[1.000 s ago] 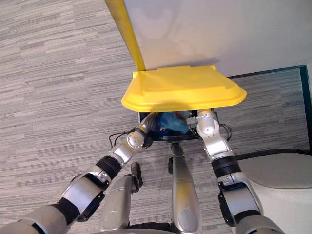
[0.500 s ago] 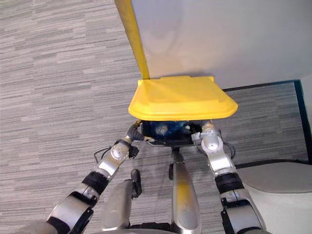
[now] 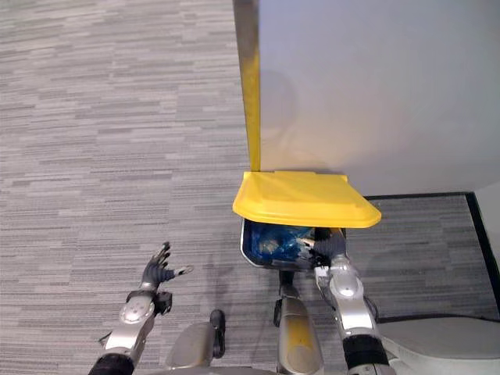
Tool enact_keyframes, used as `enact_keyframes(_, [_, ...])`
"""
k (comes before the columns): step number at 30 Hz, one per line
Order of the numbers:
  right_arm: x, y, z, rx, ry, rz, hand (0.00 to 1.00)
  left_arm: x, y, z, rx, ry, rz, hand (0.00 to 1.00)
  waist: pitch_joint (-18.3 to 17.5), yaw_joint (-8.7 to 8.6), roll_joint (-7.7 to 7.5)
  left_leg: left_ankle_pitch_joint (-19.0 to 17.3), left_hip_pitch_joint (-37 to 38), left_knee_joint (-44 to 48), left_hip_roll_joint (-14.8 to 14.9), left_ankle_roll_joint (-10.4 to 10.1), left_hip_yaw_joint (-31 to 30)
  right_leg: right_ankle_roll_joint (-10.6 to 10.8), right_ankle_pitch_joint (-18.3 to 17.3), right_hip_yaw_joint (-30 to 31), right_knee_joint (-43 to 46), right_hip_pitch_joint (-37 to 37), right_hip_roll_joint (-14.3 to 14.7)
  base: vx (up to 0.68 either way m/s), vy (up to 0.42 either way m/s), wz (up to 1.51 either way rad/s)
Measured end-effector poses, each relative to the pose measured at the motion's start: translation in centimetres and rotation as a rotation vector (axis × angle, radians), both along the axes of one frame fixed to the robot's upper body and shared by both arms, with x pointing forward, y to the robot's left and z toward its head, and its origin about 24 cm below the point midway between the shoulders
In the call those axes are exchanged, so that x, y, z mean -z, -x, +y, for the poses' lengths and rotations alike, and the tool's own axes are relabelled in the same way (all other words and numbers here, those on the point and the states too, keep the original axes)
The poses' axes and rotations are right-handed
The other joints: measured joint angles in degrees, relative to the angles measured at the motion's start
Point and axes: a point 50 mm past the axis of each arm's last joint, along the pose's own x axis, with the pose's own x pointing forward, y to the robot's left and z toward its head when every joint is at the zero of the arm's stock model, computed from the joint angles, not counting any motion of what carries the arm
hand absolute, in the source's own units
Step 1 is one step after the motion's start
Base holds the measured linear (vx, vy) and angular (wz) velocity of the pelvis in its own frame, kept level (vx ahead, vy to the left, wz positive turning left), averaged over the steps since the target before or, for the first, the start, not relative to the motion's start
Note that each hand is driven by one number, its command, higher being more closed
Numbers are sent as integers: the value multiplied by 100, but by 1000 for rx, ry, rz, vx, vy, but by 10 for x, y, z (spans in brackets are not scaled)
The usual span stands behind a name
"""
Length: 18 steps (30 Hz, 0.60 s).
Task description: Gather rubbish on tea table into small bin, then transfer packed bag to large trash can.
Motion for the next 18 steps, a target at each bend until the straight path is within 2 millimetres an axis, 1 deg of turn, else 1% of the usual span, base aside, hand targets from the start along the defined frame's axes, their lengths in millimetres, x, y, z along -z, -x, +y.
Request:
enact_keyframes(2, [7, 8, 2, 9, -14, 25, 0, 9, 13, -1, -13, 12, 51, 0, -37, 2, -48, 9, 120, -33, -1, -7, 28, 22, -21, 26, 48, 65, 2, -39, -45, -5])
enact_keyframes(3, [8, 9, 3, 11, -20, 32, 0, 10, 15, -1, -16, 15, 59, 0, -50, 4, -65, 9, 140, -30, -1, -8, 48, 24, -26, 38, 74, 64, 2, -51, -39, -12])
enact_keyframes(4, [13, 13, 5, 15, -32, 48, 0, 13, 20, -2, -20, 17, 72, 0, -62, 15, -113, 5, 194, -15, 1, -9, 108, 42, -66, 87, 144, 62, 13, -66, -40, -18])
enact_keyframes(6, [19, 19, 8, 24, -50, 71, 0, 15, 24, -2, -31, 21, 82, 0, -57, 62, -192, -93, 213, 188, 17, 7, 254, 85, -115, 218, 323, 1, 46, -94, -40, -32])
enact_keyframes(8, [25, 25, 9, 34, -59, 101, 0, 15, 24, -5, -44, 29, 80, 0, -31, 88, -250, -187, 181, 424, 10, 21, 309, 106, -139, 287, 484, -39, 40, -110, -14, -24])
enact_keyframes(9, [34, 34, 11, 45, -72, 143, 0, 15, 23, -7, -46, 35, 76, 0, -74, 120, -337, -174, 80, 554, 72, 71, 423, 330, -212, 262, 421, -88, 16, -137, -47, -18])
enact_keyframes(10, [37, 36, 11, 49, -74, 157, 0, 15, 22, -9, -50, 42, 73, 0, -81, 122, -273, -140, 50, 513, 163, 81, 460, 556, -406, 157, 511, -123, 4, -170, -84, -32])
enact_keyframes(11, [42, 39, 14, 55, -86, 178, 0, 15, 21, -12, -62, 55, 63, 0, -72, 165, -270, -74, -17, 496, 279, 61, 564, 58, -719, 139, 1927, -632, -49, -122, -113, -16])
enact_keyframes(12, [49, 48, 16, 68, -102, 213, 0, 15, 22, -11, -65, 55, 70, 0, -102, 146, -386, -50, -37, 523, 279, 51, 535, -113, -1026, 153, 3323, -788, -218, -111, -98, -11])
enact_keyframes(13, [54, 53, 18, 74, -110, 238, 0, 16, 22, -11, -66, 55, 73, 0, -118, 158, -402, -51, -51, 546, 278, 50, 527, -111, -1131, 176, 3818, -750, -307, -77, -179, 10])
enact_keyframes(14, [63, 62, 20, 82, -123, 282, 0, 18, 28, -10, -76, 48, 88, 0, -229, 163, -538, -45, -113, 567, 257, 9, 487, -41, -1453, 250, 4385, -561, -470, -50, -241, 14])
enact_keyframes(15, [67, 68, 18, 101, -122, 310, 0, 16, 25, -11, -83, 45, 80, 0, -279, 151, -708, -36, -249, 615, 242, -89, 403, 175, -1828, 290, 4180, -400, -466, -46, -259, 21])
enact_keyframes(16, [69, 68, 15, 116, -117, 317, 0, 16, 23, -11, -88, 51, 76, 0, -275, 143, -659, -9, -313, 600, 252, -140, 358, 243, -1886, 231, 3976, -326, -422, -24, -189, 8])
enact_keyframes(17, [71, 72, 7, 152, -110, 336, 0, 16, 19, -24, -90, 92, 64, 0, -325, 193, -499, 118, -328, 388, 357, -199, 339, 269, -1982, 145, 3296, -118, -228, -6, -118, -8])
enact_keyframes(18, [72, 73, 5, 161, -108, 339, 0, 17, 19, -27, -91, 99, 62, 0, -341, 219, -478, 180, -332, 318, 374, -203, 367, 223, -2019, 136, 3146, -57, -193, -9, -141, -32])
